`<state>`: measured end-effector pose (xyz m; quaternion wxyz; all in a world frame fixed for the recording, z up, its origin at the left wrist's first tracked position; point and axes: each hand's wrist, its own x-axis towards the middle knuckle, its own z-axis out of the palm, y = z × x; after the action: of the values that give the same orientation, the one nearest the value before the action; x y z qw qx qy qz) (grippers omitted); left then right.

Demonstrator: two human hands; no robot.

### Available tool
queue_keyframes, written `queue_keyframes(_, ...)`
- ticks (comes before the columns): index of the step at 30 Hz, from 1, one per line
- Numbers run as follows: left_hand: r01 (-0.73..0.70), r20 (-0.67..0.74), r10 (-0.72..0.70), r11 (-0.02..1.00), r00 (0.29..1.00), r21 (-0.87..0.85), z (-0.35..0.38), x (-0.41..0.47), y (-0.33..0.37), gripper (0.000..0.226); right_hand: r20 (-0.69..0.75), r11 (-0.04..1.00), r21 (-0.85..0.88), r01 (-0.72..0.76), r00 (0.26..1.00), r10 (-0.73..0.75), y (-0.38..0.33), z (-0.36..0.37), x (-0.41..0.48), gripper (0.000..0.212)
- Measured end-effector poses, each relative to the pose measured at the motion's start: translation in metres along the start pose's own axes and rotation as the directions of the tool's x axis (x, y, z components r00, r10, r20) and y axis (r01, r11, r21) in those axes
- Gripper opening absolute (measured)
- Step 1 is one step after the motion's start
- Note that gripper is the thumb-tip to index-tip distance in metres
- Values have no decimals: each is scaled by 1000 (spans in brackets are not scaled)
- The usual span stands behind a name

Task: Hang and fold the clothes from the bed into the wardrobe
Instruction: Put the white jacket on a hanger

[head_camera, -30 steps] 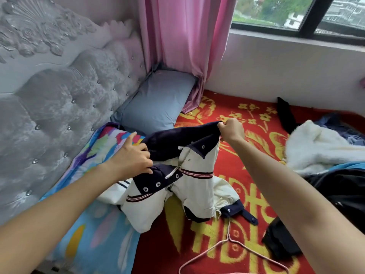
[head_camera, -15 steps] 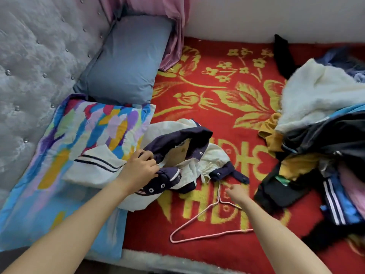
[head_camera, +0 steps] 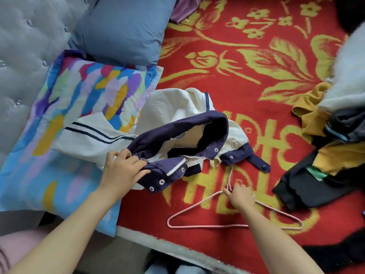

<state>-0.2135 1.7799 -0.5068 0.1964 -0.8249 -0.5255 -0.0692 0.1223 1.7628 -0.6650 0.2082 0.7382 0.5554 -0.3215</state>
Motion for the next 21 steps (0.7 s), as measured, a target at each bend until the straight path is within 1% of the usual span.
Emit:
queue_keyframes(3,-4,-13,4,1000,1000,17,-1,0,0,31,-38,998,-57,-34,999,32,-5,10,3,56)
queue_keyframes(5,-3,-19,3,1000,1000,24,-1,0,-1,31,-60,997,-52,-55,997,52,-6,14,4,55)
queue_keyframes(7,2,-17,-2,1000,1000,31,-1,-1,-2,33,-52,997,-15,-71,996,70,-6,15,5,50)
queue_keyframes(9,12,-16,-11,999,1000,38,-1,-1,-2,35,-30,998,3,-62,998,62,-2,14,3,40)
queue_keyframes(11,38,-1,-38,999,999,4,-2,-1,0,46,-4,1000,-23,-16,1000,16,3,16,1,37)
queue_keyframes(13,54,17,-53,998,998,-23,-9,-1,8,61,3,1000,11,-11,1000,11,13,18,-10,43)
queue_keyframes(14,70,43,-68,997,997,-38,-9,-2,8,65,2,1000,-3,-7,1000,7,13,20,-10,47)
queue_keyframes(15,71,39,-69,996,997,-44,-10,-4,9,67,-10,999,-38,9,1000,-9,13,21,-11,49)
queue_keyframes(16,65,25,-64,997,998,-38,-11,-5,10,67,-23,997,-66,26,999,-28,13,23,-12,47)
queue_keyframes(17,58,28,-57,998,998,-34,-11,-6,10,64,-32,995,-87,41,999,-44,13,27,-13,39)
queue_keyframes(18,51,48,-49,998,998,-34,-12,-6,9,58,-32,991,-114,65,997,-69,14,30,-15,31)
queue_keyframes(19,51,63,-49,998,997,-30,-14,-6,8,50,-32,983,-152,103,994,-109,16,35,-18,27)
queue_keyframes(21,47,80,-45,999,996,-12,-15,-14,12,38,-9,950,-266,165,985,-173,26,45,-31,29)
